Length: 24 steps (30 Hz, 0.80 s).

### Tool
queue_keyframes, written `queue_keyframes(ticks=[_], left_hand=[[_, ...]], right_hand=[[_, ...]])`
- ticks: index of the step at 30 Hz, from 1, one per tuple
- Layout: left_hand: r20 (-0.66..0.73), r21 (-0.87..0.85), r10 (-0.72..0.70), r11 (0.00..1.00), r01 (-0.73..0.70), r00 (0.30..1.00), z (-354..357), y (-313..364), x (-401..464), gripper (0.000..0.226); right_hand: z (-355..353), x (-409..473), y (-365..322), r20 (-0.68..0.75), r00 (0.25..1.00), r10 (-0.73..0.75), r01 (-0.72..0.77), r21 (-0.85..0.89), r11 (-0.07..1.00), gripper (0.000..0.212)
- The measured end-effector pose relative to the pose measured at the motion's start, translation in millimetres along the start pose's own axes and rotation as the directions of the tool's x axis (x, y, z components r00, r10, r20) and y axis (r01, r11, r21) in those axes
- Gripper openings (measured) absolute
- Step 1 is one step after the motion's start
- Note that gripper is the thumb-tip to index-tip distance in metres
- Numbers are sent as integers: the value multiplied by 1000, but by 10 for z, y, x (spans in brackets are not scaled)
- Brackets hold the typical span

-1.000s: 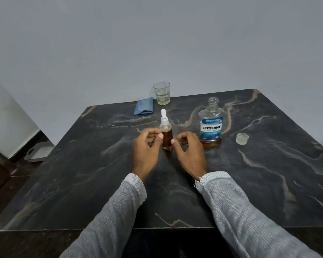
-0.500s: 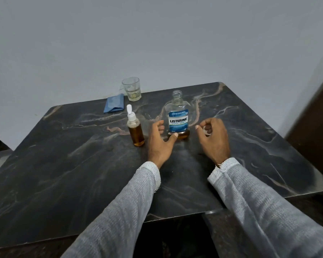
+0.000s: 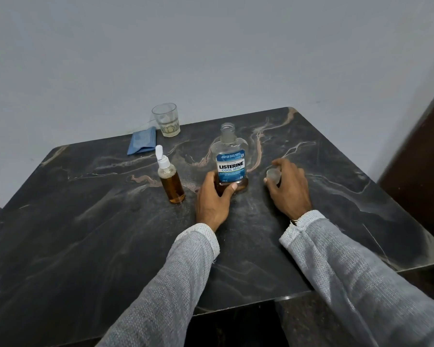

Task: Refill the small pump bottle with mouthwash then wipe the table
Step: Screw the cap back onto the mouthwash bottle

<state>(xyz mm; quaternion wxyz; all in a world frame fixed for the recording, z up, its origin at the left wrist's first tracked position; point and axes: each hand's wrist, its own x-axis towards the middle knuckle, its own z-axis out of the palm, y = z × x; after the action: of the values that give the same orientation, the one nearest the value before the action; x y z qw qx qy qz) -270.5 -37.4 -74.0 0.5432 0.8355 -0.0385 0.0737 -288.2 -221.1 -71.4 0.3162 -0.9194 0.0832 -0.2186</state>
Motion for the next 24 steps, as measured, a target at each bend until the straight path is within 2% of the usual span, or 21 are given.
queue_keyframes(ticks=[7, 12, 18, 21, 24], left_hand=[[9, 18, 4, 1000, -4, 1000, -7, 11, -7, 42], [19, 24, -14, 1000, 13, 1000, -5, 20, -2, 42], [33, 44, -31, 999, 29, 999, -4, 23, 1, 45], [40, 45, -37, 998, 35, 999, -10, 35, -3, 46], [47, 46, -46, 998, 43, 998, -16, 50, -6, 48]], right_hand=[[-109, 29, -202, -53, 996, -71, 85, 335, 938, 41], [-378, 183, -484, -37, 992, -117, 121, 439, 890, 53], [-711, 358, -762, 6, 966, -257, 233, 403, 885, 38], [-787, 449, -887, 13, 935, -354, 333, 306, 892, 36], [-842, 541, -1016, 84, 895, -439, 415, 207, 886, 36]])
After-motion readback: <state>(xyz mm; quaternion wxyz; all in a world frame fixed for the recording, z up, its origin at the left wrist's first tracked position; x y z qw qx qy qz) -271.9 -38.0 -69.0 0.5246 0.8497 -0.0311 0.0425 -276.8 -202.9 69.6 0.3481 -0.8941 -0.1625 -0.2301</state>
